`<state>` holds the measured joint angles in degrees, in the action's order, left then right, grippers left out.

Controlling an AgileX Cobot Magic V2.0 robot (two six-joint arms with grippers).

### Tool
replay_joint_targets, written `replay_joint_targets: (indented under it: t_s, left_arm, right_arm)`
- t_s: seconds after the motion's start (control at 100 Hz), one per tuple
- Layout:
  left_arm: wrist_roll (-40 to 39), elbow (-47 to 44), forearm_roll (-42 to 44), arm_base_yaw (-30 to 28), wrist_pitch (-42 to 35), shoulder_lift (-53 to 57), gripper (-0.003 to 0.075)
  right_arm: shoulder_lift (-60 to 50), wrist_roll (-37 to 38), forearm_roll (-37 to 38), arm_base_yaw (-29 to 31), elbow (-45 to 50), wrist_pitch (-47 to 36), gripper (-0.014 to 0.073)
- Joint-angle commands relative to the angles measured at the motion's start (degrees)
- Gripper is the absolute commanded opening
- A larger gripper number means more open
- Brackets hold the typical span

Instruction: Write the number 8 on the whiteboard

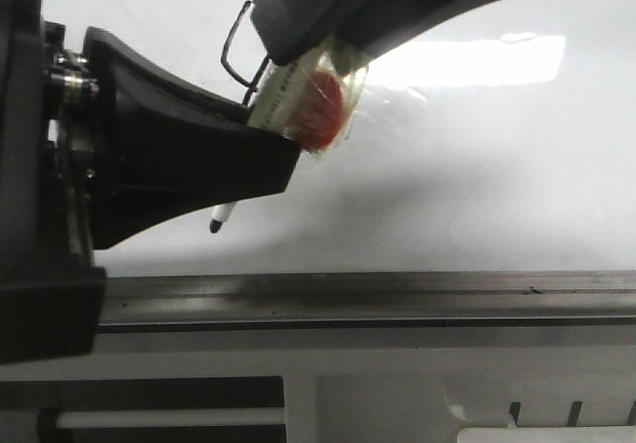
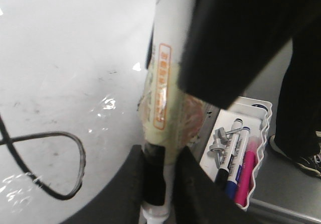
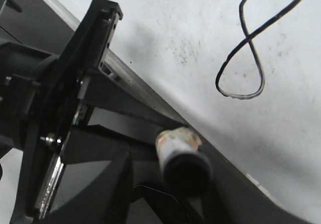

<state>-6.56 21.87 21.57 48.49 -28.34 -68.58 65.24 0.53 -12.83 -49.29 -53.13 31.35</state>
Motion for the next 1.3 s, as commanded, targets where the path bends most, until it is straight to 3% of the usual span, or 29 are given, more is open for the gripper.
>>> replay_joint_targets:
  t_s: [0.0, 0.16, 0.32, 0.5, 0.94, 1.01, 1.18, 1.29]
  left_arm:
    - [-0.89, 1.75, -9.50, 0.27, 0.98, 3.95, -0.0020]
    - [-0.42, 1.75, -31.95, -2.21, 10.06, 10.93, -0.0021]
    - [-0.42, 1.75, -40.54, -7.26, 13.86, 14.29, -0.0021]
    - [-0.42, 2.03, -43.58, -10.53, 18.11, 14.23, -0.0021]
    - [-0.42, 2.03, -43.58, -10.67, 14.72, 11.34, -0.0013]
    - [-0.42, 2.03, -43.58, -10.67, 14.49, 10.89, 0.0045]
    - [-0.52, 2.03, -43.58, -10.67, 13.73, 10.99, 0.0293]
    - [-0.63, 2.03, -43.58, -10.67, 13.73, 11.09, 0.0349]
  right_arm:
    - [-1.27, 0.04, -0.35, 0.65, -1.50, -3.49, 0.0348]
    - [-1.27, 0.04, -0.38, 1.82, -1.50, -3.49, 0.0344]
    - [-1.27, 0.04, -0.38, 1.85, -1.50, -3.58, 0.0344]
    - [-1.27, 0.04, -0.38, 1.85, -1.50, -3.58, 0.0344]
    - [-1.27, 0.04, -0.38, 1.85, -1.50, -3.58, 0.0344]
    - [-1.27, 0.04, -0.38, 1.85, -1.50, -3.58, 0.0344]
    - [-1.27, 0.04, -0.38, 1.85, -1.50, -3.17, 0.0344]
    - [-1.67, 0.04, -0.38, 1.85, -1.50, -3.17, 0.0344]
